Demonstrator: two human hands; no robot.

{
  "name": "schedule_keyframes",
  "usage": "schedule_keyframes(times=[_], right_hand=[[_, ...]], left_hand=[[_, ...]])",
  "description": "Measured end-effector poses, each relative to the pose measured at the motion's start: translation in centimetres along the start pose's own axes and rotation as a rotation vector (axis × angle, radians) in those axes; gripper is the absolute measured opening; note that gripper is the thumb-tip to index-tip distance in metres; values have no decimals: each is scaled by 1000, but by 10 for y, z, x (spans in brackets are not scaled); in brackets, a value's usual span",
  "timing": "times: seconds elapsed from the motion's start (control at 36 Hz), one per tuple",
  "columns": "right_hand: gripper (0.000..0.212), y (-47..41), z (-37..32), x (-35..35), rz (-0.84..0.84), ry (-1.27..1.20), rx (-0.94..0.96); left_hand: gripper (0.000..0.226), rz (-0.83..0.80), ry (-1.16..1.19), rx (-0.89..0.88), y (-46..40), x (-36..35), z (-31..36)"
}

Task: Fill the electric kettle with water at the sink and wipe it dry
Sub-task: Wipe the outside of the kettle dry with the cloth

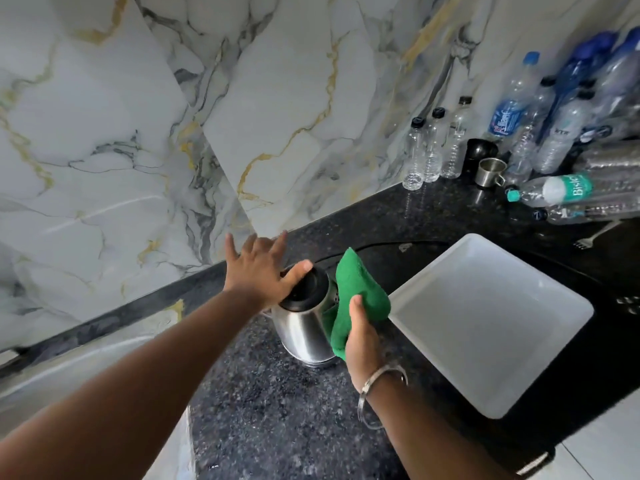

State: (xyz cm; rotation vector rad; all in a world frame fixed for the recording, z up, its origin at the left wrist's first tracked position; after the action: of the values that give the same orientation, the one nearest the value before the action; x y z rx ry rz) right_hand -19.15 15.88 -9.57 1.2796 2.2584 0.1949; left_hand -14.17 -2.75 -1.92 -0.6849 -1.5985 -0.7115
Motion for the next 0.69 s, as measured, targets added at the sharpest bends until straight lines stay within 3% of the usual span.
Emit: schedule_keyframes(times=[0.08,0.22,0.33,0.47,0.56,0.61,0.69], right_hand=[[47,-8,24,10,86,53,-68],[66,-33,56,29,78,387,-290],[74,-51,30,35,12,562,-265],[55,-52,-12,38,91,298,-89],[68,-42,-32,21,81,85,-4],[81,-39,-38,6,63,70,-23],[62,-41,-29,-18,33,155,-52]], left_hand=[[119,-70,157,-178,-4,-8,-2],[114,-37,222,-100,-6,-10,-2],[108,-51,233,14,5,-7,-3],[119,-117,266,121,23,-11,-2],[120,-186,233,113,27,-14,-5],[116,-170,235,69,29,-14,-5],[113,-105,293,28,31,-14,-3]])
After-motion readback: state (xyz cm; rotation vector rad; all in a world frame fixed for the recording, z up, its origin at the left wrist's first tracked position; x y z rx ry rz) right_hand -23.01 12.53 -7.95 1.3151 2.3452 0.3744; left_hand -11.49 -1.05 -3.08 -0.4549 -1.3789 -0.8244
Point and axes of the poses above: each hand's wrist, its own y-axis away from the middle knuckle, its own x-axis out of the back of the hand, z = x × y, the point moved 4 cm from there along -y, towards the middle knuckle, and after that the axes turned 2 degrees about -y, right-handed, at the moved point
